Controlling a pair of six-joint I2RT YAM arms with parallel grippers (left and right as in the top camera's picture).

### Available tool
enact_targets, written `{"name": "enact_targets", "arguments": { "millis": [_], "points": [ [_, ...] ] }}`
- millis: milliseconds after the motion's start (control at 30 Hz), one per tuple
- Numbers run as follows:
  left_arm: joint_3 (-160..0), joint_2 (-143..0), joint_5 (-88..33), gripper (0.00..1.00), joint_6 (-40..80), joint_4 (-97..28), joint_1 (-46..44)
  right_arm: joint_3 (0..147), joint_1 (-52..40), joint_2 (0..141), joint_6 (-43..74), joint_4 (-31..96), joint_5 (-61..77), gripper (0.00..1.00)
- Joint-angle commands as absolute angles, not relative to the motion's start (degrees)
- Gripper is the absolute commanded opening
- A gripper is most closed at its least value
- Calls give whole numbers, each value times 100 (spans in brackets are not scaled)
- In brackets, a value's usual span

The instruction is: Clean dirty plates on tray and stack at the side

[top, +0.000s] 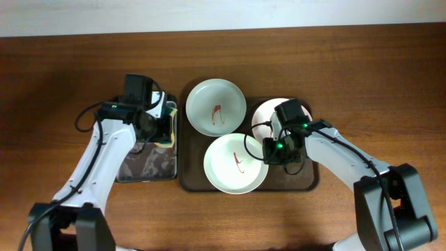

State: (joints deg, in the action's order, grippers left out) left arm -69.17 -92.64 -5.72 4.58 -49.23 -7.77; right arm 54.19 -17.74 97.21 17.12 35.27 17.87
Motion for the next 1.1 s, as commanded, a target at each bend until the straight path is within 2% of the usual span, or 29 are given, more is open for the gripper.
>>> {"name": "enact_targets", "arguments": {
  "millis": [0, 167, 267, 367, 467, 533, 667, 867, 1067],
  "points": [
    [-7015, -9308, -1031, 0, 515, -4912, -784, 5374, -1811, 9690, 1726, 3511, 1728, 4],
    [-7011, -9323, -1999, 0, 517, -4917, -819, 5374, -1811, 9690, 1726, 3511, 1728, 4],
    [-7011, -9529, -2589, 0, 587, -4912, -1516, 5374, -1811, 9690, 1726, 3509, 1728, 4],
    [-7011, -10042, -2574, 0, 1522, -4681, -2506, 5374, -1811, 9690, 1728, 3511, 1730, 4],
    [-7011, -10468, -2840, 0, 2185, -4287, -3006, 5374, -1809, 9690, 1848, 3514, 1745, 5],
    [-7011, -10680, -3236, 0, 2268, -3970, -3173, 5374, -1793, 9690, 1970, 3498, 1946, 5],
    [-6997, -10881, -3210, 0, 2899, -3944, -3269, 5374, -1793, 9690, 2049, 3505, 1951, 5],
    [-6934, -10890, 12, 0, 2915, -3946, -3706, 5374, -1793, 9690, 2047, 3511, 1970, 4],
    [-6936, -10890, 628, 0, 2910, -4163, -3820, 5374, -1796, 9690, 2047, 3579, 2043, 5]
  ]
}}
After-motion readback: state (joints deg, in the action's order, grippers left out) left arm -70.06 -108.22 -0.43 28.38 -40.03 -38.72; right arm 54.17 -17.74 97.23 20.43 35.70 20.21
